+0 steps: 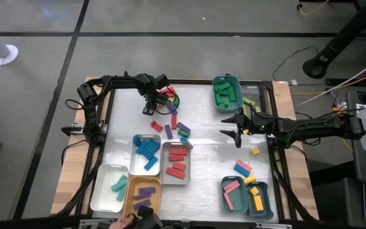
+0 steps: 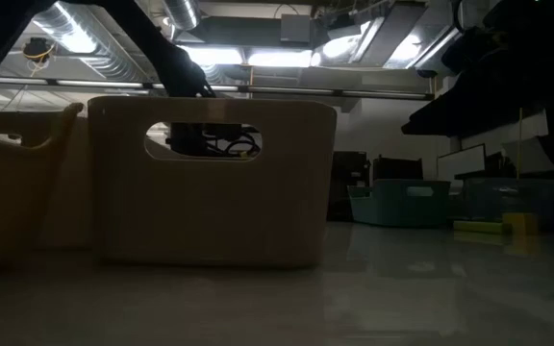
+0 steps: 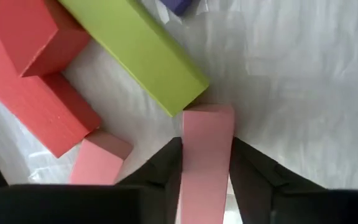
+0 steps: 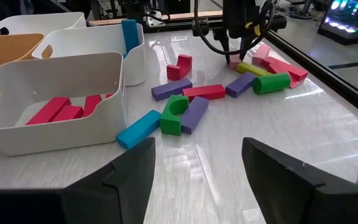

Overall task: Sort blocks
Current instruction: Put the pink block into the bottom green bin

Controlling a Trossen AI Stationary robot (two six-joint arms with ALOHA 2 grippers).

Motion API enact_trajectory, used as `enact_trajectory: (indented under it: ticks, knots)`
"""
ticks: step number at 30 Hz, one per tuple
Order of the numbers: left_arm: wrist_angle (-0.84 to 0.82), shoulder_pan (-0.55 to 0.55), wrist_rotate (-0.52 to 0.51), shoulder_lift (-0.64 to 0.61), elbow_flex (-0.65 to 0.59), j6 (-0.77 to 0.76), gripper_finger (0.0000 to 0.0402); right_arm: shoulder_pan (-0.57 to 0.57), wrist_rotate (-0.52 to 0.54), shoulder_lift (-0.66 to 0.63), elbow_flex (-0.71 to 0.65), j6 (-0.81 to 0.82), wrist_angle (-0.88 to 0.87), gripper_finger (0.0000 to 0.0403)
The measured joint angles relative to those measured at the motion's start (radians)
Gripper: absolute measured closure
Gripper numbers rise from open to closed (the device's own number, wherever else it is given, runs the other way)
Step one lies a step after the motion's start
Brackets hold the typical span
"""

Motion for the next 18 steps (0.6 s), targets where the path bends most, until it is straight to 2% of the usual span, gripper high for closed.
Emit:
enact_trajectory:
  ticks: [3, 9, 18]
  knots:
    - [0.001, 0.000, -0.001, -0.001, 0.001, -0.013, 0.0324, 0.000, 0.000, 0.000, 0.000, 0.000, 0.000, 0.0165]
    - [-0.011, -0.005, -0.001, -0.002, 0.011, -0.044, 0.0324, 0.000, 0.000, 0.000, 0.000, 0.000, 0.010, 0.0165]
    - [-0.058, -0.033, -0.001, -0.024, 0.103, -0.097, 0.0324, 0.000, 0.000, 0.000, 0.000, 0.030, 0.035, 0.0165]
